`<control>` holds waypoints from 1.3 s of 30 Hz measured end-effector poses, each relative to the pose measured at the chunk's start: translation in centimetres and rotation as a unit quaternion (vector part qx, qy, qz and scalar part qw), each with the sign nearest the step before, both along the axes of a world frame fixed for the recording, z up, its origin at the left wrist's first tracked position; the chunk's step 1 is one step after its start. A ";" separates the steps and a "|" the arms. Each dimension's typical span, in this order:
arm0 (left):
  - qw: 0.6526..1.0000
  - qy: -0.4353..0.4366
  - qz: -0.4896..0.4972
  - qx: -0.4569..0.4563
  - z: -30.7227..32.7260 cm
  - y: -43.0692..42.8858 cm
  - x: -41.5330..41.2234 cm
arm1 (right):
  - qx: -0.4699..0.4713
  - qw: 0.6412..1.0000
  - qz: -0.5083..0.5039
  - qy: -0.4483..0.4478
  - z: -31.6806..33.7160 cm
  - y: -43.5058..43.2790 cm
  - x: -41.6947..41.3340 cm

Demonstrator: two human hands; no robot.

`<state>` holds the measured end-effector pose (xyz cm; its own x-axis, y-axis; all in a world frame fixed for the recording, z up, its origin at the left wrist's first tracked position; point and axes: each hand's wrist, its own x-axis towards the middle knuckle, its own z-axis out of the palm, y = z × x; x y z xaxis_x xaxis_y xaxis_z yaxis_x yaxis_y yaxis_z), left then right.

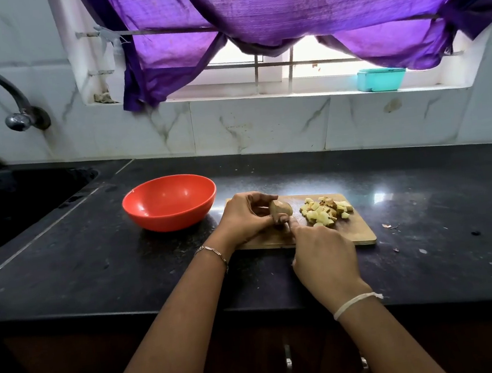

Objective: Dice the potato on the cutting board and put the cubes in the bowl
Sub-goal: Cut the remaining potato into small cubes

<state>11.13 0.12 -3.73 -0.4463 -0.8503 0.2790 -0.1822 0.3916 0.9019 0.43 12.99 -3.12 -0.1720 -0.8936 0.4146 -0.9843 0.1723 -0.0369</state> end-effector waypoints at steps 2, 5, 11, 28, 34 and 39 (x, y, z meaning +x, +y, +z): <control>1.000 0.003 -0.009 0.009 -0.2 -0.2 0.1 | 0.006 1.000 -0.006 0.002 0.0 -0.4 0.1; 1.000 0.002 -0.020 0.017 -0.3 -0.3 0.3 | 0.003 1.000 -0.003 0.004 -0.2 -0.5 0.1; 1.000 0.015 -0.005 0.020 -0.3 -0.1 0.2 | -0.003 1.000 0.006 0.003 -0.6 0.2 0.1; 0.999 0.011 -0.003 0.050 0.4 0.5 0.5 | -0.109 0.967 0.081 -0.218 -1.3 2.1 -0.2; 0.999 0.013 -0.010 0.047 0.4 0.6 0.6 | -0.100 0.972 0.076 -0.201 -1.5 2.1 -0.2; 0.999 0.014 -0.007 0.046 0.2 0.3 0.6 | -0.058 0.984 0.038 -0.165 -1.5 2.0 0.5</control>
